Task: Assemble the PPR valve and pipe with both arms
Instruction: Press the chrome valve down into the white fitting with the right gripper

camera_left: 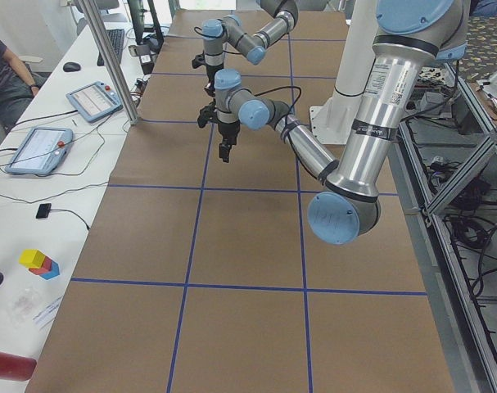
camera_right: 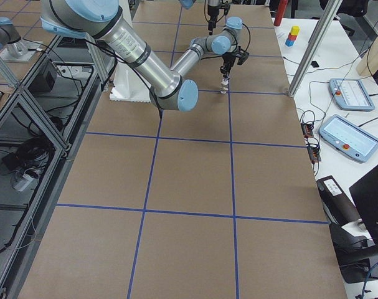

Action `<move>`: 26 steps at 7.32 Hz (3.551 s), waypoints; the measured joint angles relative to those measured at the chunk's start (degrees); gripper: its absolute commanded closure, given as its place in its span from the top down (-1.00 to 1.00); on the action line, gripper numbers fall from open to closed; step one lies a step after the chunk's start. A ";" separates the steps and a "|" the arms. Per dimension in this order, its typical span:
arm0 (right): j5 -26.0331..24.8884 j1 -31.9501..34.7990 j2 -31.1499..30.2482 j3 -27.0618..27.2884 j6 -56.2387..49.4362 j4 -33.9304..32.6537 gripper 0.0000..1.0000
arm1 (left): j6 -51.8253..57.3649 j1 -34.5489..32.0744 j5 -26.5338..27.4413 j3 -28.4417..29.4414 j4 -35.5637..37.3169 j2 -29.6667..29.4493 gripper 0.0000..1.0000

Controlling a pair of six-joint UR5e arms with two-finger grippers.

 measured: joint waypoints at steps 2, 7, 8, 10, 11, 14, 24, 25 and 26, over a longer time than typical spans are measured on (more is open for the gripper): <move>-0.14 -0.16 -0.11 0.00 0.00 0.03 -1.00 | -0.01 0.04 0.00 0.01 0.00 0.00 0.99; -0.87 -0.32 -0.06 -0.31 0.00 0.09 -1.00 | -0.01 0.04 -0.02 0.00 0.00 0.00 0.99; -0.96 -0.43 -0.05 -0.39 0.00 0.11 -1.00 | -0.01 0.00 -0.05 -0.04 0.00 -0.02 0.99; -1.05 -0.71 -0.05 -0.48 -0.02 0.12 -1.00 | -0.03 -0.03 -0.03 -0.07 0.00 -0.07 0.99; -1.09 -0.79 -0.08 -0.60 -0.05 0.12 -1.00 | -0.07 -0.03 -0.01 -0.08 0.00 -0.08 0.99; -1.41 -0.84 -0.04 -1.13 -0.16 0.28 -1.00 | -0.41 -0.04 -0.07 -0.13 0.00 -0.12 0.99; -2.14 -0.93 -0.02 -1.35 -0.13 0.39 0.99 | -0.63 -0.04 -0.03 -0.25 0.04 -0.09 0.99; -2.16 -0.93 0.01 -1.33 -0.15 0.39 0.99 | -0.63 -0.04 -0.06 -0.25 0.07 -0.09 0.99; -2.15 -0.93 0.10 -1.33 -0.17 0.39 0.99 | -0.63 -0.04 -0.08 -0.26 0.08 -0.09 0.99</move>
